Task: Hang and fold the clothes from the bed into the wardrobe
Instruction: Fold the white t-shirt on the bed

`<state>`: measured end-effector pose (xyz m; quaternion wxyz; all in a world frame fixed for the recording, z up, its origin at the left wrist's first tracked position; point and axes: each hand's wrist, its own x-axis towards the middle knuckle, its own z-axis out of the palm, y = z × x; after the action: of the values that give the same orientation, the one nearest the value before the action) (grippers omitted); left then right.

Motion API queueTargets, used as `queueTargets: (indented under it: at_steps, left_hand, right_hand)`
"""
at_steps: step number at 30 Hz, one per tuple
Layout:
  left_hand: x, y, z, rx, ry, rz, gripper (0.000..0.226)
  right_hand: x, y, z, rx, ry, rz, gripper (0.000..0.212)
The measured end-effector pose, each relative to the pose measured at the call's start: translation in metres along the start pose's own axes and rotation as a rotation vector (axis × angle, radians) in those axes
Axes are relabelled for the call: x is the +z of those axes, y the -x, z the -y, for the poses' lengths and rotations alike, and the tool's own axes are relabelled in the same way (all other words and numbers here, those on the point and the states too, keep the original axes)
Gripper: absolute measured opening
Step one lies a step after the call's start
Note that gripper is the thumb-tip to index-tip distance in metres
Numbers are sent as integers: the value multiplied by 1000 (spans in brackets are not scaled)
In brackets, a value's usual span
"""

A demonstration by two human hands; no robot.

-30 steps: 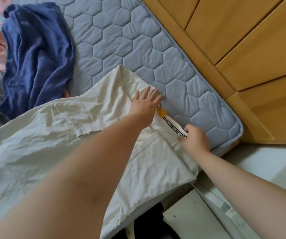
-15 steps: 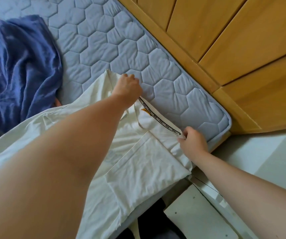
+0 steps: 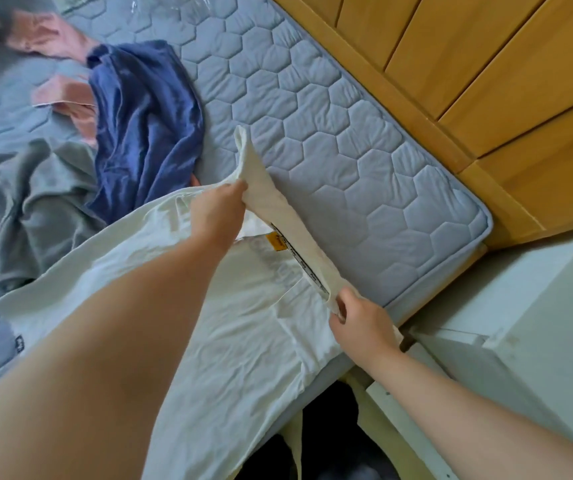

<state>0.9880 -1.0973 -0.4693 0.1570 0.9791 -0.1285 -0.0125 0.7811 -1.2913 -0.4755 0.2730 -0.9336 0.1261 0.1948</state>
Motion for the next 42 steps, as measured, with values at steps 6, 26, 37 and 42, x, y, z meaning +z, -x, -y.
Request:
queueTargets:
  at_steps: [6,26,37,42]
  left_hand:
    - [-15,65,75,-116,54,-66,33]
    - [95,190,41,71,-154,645,59]
    - [100,254,29,-136,-167,453,61]
    - [110,292,-4,265,-137,702,61]
  right_hand:
    - [69,33,56,-223,8,78,24]
    - [76,-42,-19,331,137,180,54]
    - [69,-16,-33,-350,416,-42,34]
    - [76,12,-52,-640,790,420,54]
